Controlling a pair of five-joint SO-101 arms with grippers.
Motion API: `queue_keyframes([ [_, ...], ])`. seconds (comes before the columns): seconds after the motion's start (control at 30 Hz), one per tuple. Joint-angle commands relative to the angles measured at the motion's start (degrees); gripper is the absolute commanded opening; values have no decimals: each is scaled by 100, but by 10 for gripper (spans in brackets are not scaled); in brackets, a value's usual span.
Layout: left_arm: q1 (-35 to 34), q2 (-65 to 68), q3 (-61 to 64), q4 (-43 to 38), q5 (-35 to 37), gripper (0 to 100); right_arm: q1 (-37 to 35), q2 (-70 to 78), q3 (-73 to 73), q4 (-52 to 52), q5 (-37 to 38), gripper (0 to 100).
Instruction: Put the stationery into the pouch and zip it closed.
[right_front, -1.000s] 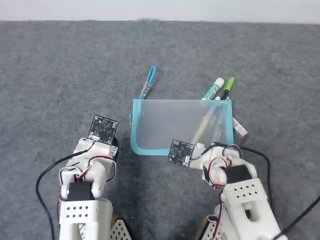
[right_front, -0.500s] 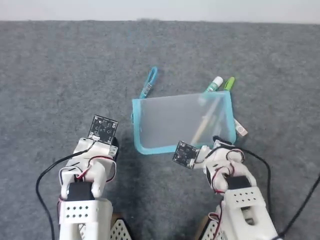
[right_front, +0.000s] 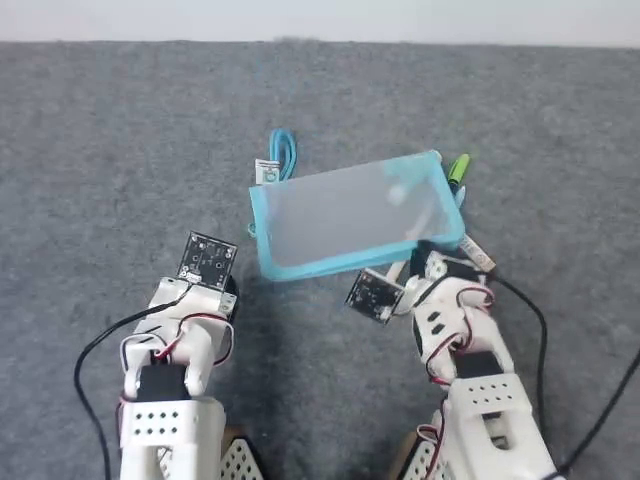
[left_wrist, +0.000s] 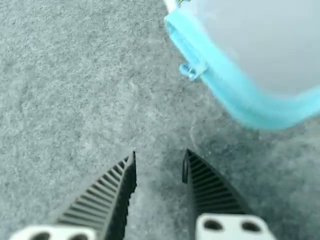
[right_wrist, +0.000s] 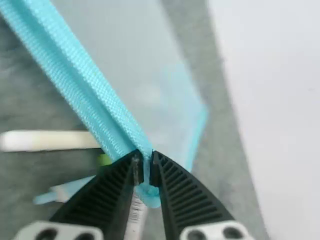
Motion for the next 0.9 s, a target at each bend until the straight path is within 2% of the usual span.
queue_keyframes([
  [0.0, 35, -141, -101, -193, 79, 148, 268, -101, -1125, 664, -237, 9],
  [0.17, 35, -141, -110, -193, 79, 148, 365, -92, -2154, 1552, -809, 9],
  [0.33, 35, -141, -110, -193, 79, 148, 541, -92, -2716, 2466, -1741, 9],
  [0.43, 35, -141, -110, -185, 79, 148, 725, -92, -2892, 2571, -2048, 9],
  [0.63, 35, -141, -110, -185, 79, 148, 725, -66, -3560, 2624, -2198, 9],
  [0.77, -35, -141, -189, -193, 88, 148, -13, 514, -3842, 3547, -3349, 12],
  [0.87, -589, -123, -409, -185, 404, 148, -910, 1367, -4264, 4426, -3921, 11],
])
